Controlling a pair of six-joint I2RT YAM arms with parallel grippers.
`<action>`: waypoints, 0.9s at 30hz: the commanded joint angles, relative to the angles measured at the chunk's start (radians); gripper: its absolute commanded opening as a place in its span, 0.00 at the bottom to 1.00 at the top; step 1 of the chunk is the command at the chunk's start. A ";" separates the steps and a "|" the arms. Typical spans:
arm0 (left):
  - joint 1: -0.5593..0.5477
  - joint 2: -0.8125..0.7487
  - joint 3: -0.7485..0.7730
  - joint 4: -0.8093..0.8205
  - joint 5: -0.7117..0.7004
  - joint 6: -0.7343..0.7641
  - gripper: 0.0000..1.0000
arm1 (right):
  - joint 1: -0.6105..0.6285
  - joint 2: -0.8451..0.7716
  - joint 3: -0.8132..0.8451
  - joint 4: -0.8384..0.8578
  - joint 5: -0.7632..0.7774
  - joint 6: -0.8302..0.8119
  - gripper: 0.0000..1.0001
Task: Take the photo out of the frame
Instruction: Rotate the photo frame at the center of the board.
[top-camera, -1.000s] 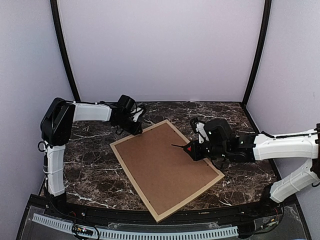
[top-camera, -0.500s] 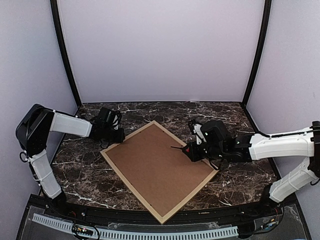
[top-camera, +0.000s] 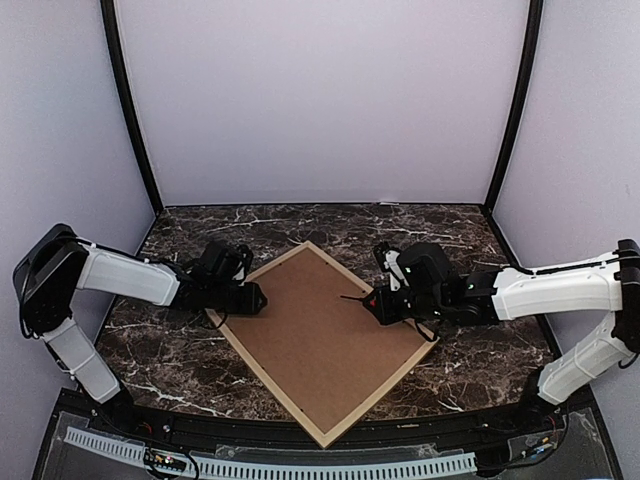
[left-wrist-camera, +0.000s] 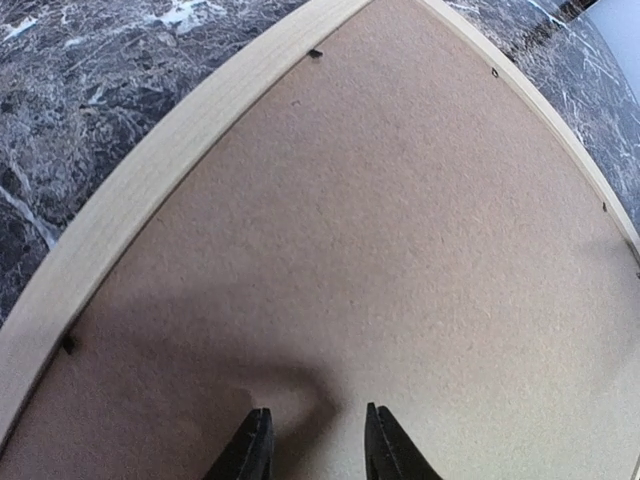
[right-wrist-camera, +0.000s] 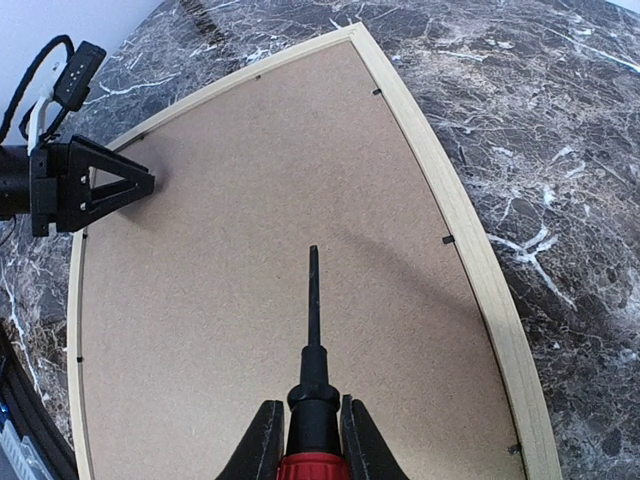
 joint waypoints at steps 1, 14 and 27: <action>-0.056 0.009 -0.088 -0.308 0.076 -0.065 0.34 | -0.008 0.002 0.031 0.033 0.011 0.000 0.00; -0.191 -0.055 -0.073 -0.305 0.177 -0.144 0.35 | -0.008 -0.003 0.051 -0.014 0.024 0.005 0.00; -0.095 -0.093 0.159 -0.532 -0.142 0.069 0.37 | -0.007 -0.101 0.019 -0.061 0.035 0.034 0.00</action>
